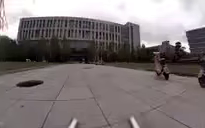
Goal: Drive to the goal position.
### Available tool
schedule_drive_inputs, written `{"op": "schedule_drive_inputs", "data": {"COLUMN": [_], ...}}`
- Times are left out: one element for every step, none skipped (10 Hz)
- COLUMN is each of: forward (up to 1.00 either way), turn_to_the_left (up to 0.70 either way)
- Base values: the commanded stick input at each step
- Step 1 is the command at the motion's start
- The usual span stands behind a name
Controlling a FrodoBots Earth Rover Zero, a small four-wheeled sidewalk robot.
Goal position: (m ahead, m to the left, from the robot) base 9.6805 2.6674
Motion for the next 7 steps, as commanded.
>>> {"op": "schedule_drive_inputs", "data": {"forward": [1.0, 1.0, 1.0, 1.0, 1.0, 1.0, 1.0], "turn_to_the_left": [0.0, 0.0, 0.0, 0.0, 0.0, 0.0, 0.0]}}
